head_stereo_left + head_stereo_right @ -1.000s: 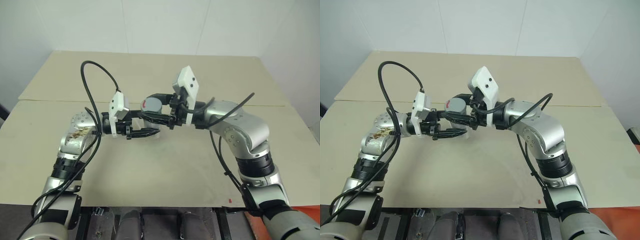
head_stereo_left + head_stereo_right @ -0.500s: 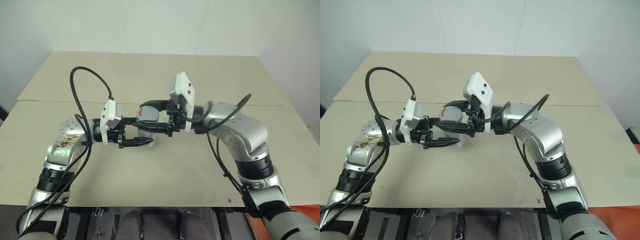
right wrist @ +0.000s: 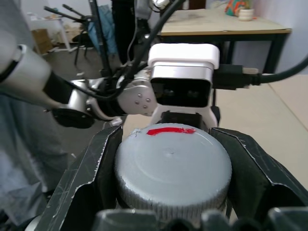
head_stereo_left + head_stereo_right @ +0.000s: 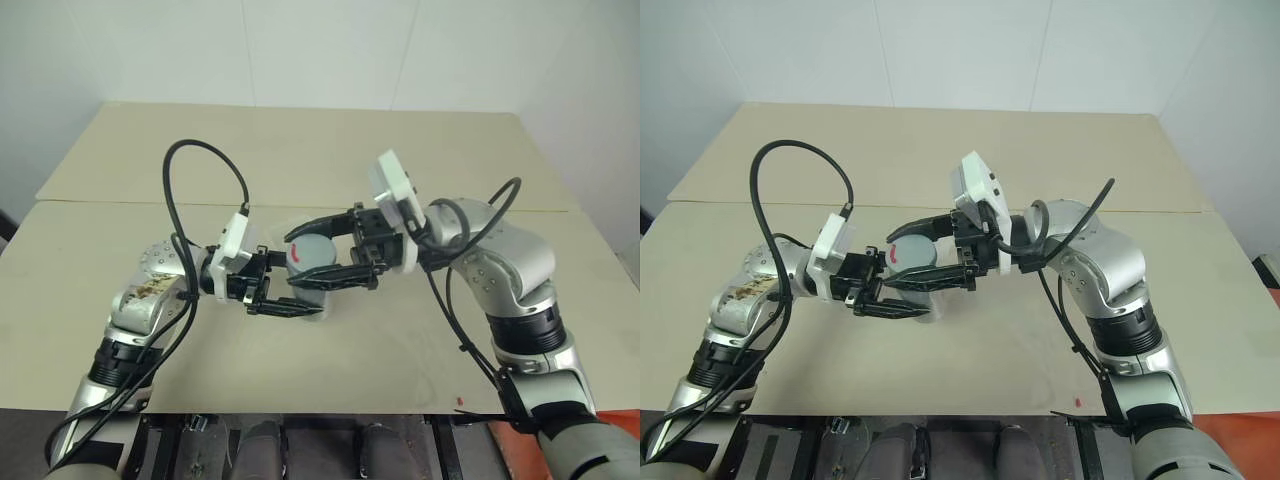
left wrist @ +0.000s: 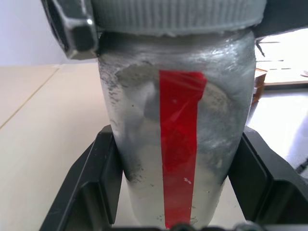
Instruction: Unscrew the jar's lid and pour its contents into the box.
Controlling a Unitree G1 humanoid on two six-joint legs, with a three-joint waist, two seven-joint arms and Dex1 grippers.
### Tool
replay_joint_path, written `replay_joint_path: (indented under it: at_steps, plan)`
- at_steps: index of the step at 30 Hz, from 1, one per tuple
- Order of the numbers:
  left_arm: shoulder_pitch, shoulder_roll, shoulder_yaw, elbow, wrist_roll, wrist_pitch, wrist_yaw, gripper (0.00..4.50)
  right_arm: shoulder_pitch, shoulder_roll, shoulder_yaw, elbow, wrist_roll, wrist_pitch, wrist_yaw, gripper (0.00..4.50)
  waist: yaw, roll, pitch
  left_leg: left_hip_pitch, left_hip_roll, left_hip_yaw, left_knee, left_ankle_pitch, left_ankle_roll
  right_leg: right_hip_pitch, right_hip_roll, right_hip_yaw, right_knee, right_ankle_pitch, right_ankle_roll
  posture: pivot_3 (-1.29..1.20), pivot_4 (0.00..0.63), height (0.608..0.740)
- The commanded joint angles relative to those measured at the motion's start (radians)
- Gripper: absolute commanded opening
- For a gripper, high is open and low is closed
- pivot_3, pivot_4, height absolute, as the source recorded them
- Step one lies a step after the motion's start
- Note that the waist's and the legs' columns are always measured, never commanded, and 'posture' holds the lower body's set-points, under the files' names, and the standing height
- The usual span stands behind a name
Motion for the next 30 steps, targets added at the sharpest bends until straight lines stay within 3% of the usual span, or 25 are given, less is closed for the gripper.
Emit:
replay_joint_path:
  at_steps: [1, 8, 14, 19, 26, 30]
  plan:
    - [-0.057, -0.016, -0.008, 0.001, -0.020, -0.025, -0.041, 2.74, -0.021, 0.013, 0.035, -0.031, 0.064, -0.021, 0.114, 2.94, 0.000, 0.000, 0.000, 0.000, 0.000, 0.000, 0.000, 0.000, 0.000, 0.000, 0.000, 0.000, 0.000, 0.000, 0.000, 0.00, 0.150, 0.740]
    - [-0.082, -0.026, -0.019, 0.031, -0.006, -0.041, -0.072, 2.74, -0.023, 0.016, 0.032, -0.018, 0.057, -0.029, 0.154, 2.94, 0.000, 0.000, 0.000, 0.000, 0.000, 0.000, 0.000, 0.000, 0.000, 0.000, 0.000, 0.000, -0.001, 0.000, 0.000, 0.00, 0.150, 0.740]
    - [-0.081, -0.018, -0.008, 0.041, 0.002, -0.052, -0.063, 2.74, -0.011, 0.028, 0.021, -0.020, 0.019, -0.061, 0.101, 2.94, 0.001, 0.000, 0.000, 0.000, 0.000, -0.001, 0.000, 0.000, 0.000, 0.000, 0.000, 0.000, -0.001, 0.000, 0.000, 0.00, 0.150, 0.740]
    - [-0.062, 0.000, 0.009, 0.024, -0.006, -0.050, -0.045, 2.74, 0.000, 0.034, -0.011, -0.027, 0.012, -0.058, 0.041, 4.45, -0.001, 0.000, 0.000, 0.000, 0.000, -0.001, 0.000, 0.000, 0.000, 0.000, 0.000, 0.000, 0.001, 0.000, 0.000, 0.00, 0.150, 0.740]
    - [-0.031, 0.041, 0.067, -0.006, -0.031, -0.024, 0.009, 2.74, 0.041, -0.004, -0.062, -0.050, -0.011, -0.058, -0.063, 4.48, 0.003, 0.000, 0.000, -0.001, 0.000, -0.002, 0.001, 0.000, 0.000, 0.000, 0.000, 0.000, 0.001, 0.000, 0.000, 0.00, 0.150, 0.740]
    - [0.006, 0.064, 0.123, -0.004, -0.019, -0.020, 0.072, 2.74, 0.094, -0.022, -0.122, -0.116, -0.032, -0.031, -0.227, 4.48, 0.003, 0.000, 0.000, -0.001, 0.000, -0.002, 0.001, 0.000, 0.000, -0.001, 0.000, 0.000, 0.001, 0.000, 0.000, 0.00, 0.150, 0.740]
